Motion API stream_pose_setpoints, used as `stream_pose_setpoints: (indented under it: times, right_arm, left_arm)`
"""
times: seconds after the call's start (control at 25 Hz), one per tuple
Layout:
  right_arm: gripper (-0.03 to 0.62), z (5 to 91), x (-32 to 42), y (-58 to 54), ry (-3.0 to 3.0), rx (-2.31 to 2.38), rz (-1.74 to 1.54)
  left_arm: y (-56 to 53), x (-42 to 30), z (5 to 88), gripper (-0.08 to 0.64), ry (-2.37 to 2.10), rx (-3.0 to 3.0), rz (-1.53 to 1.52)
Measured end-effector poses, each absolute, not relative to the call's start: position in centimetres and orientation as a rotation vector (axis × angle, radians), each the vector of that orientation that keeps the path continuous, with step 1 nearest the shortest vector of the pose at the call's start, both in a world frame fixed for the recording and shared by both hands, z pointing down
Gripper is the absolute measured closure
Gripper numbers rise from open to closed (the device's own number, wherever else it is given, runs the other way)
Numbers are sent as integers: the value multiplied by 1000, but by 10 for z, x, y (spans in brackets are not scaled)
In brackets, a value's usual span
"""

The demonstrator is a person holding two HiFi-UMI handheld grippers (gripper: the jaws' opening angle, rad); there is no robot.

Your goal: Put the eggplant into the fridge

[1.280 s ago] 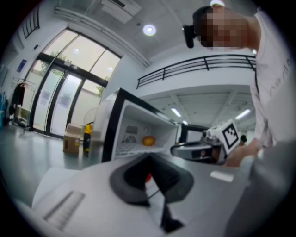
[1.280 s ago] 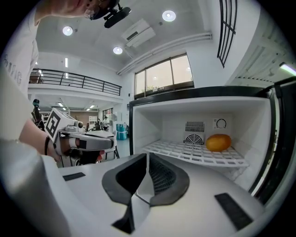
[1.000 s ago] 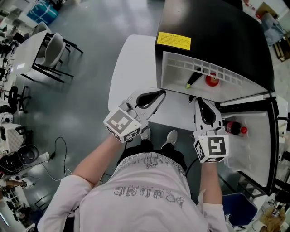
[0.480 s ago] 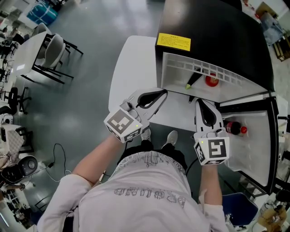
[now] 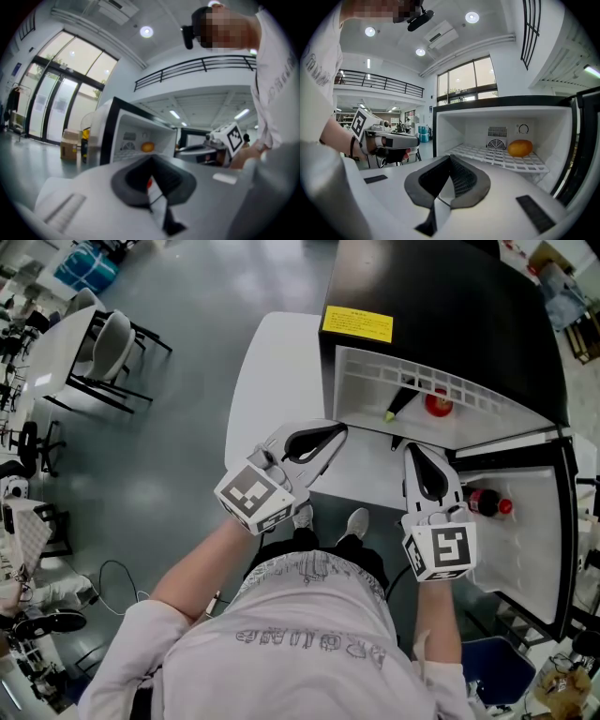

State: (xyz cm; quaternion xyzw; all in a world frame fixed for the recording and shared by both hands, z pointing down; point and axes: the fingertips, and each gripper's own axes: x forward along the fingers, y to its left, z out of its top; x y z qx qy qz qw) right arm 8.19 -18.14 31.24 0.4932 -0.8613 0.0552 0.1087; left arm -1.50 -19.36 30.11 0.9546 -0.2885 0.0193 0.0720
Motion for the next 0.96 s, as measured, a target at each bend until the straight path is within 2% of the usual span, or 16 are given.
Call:
stream_pose_setpoints:
  times: [0.96]
  right_arm:
    - [588,318,90,-184,-2531,1449,182]
  left_arm:
    - [-194,-4,305,554,-865,2862,65]
